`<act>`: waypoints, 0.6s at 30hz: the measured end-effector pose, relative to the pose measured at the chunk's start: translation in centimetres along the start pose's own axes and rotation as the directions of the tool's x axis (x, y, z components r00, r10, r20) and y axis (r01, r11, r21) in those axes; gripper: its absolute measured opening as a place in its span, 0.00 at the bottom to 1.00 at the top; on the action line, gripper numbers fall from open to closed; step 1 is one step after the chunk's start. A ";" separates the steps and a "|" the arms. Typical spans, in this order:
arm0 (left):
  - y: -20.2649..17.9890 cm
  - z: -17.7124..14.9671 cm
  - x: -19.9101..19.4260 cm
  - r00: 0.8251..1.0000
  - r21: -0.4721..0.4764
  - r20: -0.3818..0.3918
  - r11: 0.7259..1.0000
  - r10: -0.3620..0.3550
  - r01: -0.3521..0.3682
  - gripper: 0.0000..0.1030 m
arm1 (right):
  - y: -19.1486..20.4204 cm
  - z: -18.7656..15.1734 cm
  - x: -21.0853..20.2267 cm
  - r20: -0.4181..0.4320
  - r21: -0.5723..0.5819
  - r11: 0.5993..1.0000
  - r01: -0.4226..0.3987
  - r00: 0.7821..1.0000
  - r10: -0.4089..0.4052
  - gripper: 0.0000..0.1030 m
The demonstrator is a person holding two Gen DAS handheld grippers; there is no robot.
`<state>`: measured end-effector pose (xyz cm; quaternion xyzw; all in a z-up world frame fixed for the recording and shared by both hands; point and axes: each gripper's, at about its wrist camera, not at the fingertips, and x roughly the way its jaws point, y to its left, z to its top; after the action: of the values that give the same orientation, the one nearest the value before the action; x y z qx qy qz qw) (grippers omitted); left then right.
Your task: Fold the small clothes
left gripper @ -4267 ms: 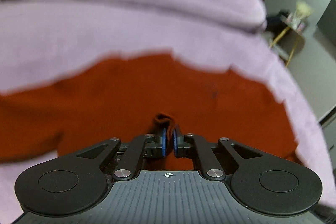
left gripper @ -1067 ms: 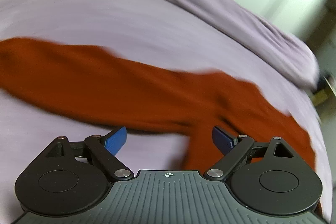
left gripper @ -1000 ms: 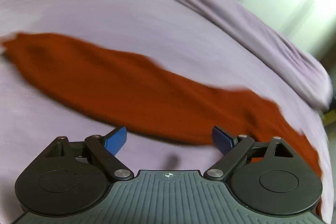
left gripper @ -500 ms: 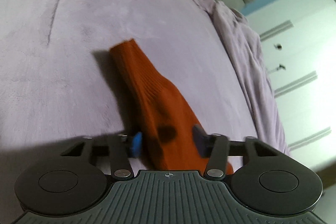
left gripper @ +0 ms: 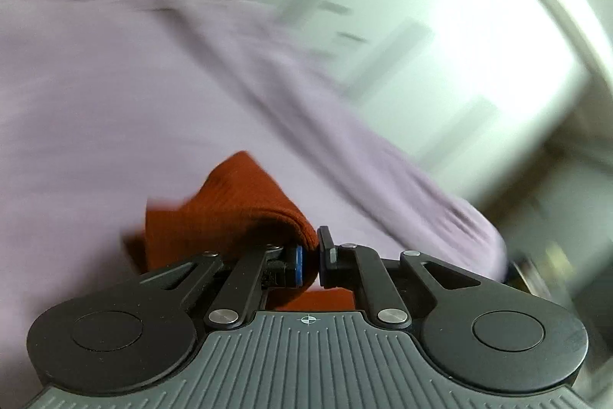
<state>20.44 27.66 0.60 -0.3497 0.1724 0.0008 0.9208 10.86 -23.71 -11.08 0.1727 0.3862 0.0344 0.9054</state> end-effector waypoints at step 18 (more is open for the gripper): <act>-8.2 -14.6 9.8 0.895 0.260 -0.404 0.962 0.188 -0.084 0.61 | 0.6 6.6 3.9 -0.028 0.002 0.964 -0.265 0.964 0.264 0.46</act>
<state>26.06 10.93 -7.41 -0.2165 0.3920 -0.0311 0.8936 18.31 -24.24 -9.36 0.2214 0.3725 0.1578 0.8873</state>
